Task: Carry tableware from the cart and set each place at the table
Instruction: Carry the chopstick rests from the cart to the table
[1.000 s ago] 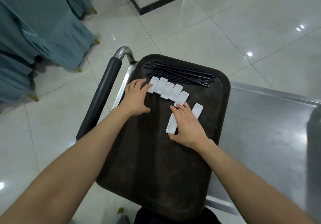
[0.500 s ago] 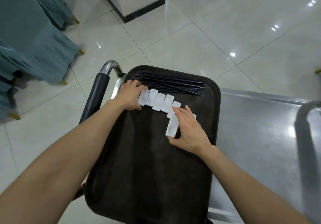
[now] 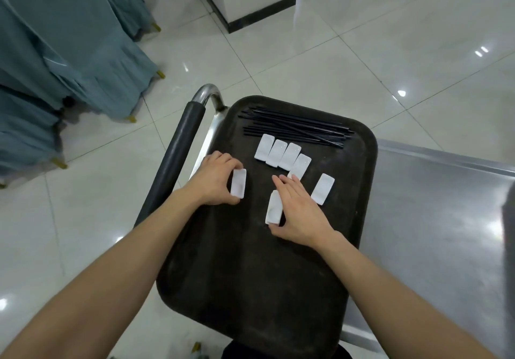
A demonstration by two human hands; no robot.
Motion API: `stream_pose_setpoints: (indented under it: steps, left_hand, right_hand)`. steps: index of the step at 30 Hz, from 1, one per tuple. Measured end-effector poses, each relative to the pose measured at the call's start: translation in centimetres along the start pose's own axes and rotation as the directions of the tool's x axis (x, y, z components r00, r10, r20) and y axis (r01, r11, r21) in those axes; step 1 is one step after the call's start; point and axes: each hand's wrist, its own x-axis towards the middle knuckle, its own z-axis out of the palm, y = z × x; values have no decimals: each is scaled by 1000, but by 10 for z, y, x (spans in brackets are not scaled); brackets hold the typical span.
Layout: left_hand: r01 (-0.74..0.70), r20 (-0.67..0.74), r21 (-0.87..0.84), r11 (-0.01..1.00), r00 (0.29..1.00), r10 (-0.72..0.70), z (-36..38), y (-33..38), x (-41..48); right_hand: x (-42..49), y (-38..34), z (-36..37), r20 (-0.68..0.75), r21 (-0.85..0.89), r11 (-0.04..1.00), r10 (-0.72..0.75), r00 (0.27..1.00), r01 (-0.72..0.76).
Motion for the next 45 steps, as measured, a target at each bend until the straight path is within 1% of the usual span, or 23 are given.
stream_pose_setpoints:
  steps: [2, 8, 11, 17, 20, 24, 32, 39, 43, 45]
  left_hand:
    - [-17, -1, -16, 1000, 1000, 17, 1, 7, -9]
    - [-134, -34, -57, 989, 991, 132, 9, 46, -12]
    - [-188, -53, -76, 979, 981, 184, 13, 64, -9]
    - [-248, 7, -26, 968, 969, 248, 21, 86, -6]
    - [-232, 41, -36, 972, 972, 233, 23, 88, -6]
    - [-230, 49, -14, 973, 972, 231, 24, 87, -7]
    - [-195, -9, -53, 979, 981, 195, 29, 80, -14]
    - [-181, -20, -65, 981, 983, 180, 33, 79, -17]
    - [-157, 9, -26, 987, 988, 157, 36, 81, -15]
    - [-156, 11, -22, 987, 988, 157, 40, 81, -14]
  right_hand:
    - [-3, 2, -1, -5, -2, 1000, 0, 1000, 0]
    - [-17, 13, -17, -75, 31, 999, 30, 997, -28]
    - [-22, 21, -27, -74, 47, 996, 82, 994, -79]
    - [-27, 35, -37, -73, 53, 991, 126, 989, -122]
    - [-25, 37, -38, -64, 57, 989, 140, 988, -136]
    - [-22, 39, -38, -52, 68, 987, 148, 988, -145]
    - [-17, 42, -40, -48, 77, 988, 135, 990, -131]
    - [-13, 46, -42, -49, 90, 986, 145, 988, -140]
    - [-16, 49, -45, -113, 106, 980, 180, 977, -168]
    - [-18, 55, -44, -164, 85, 979, 196, 967, -184]
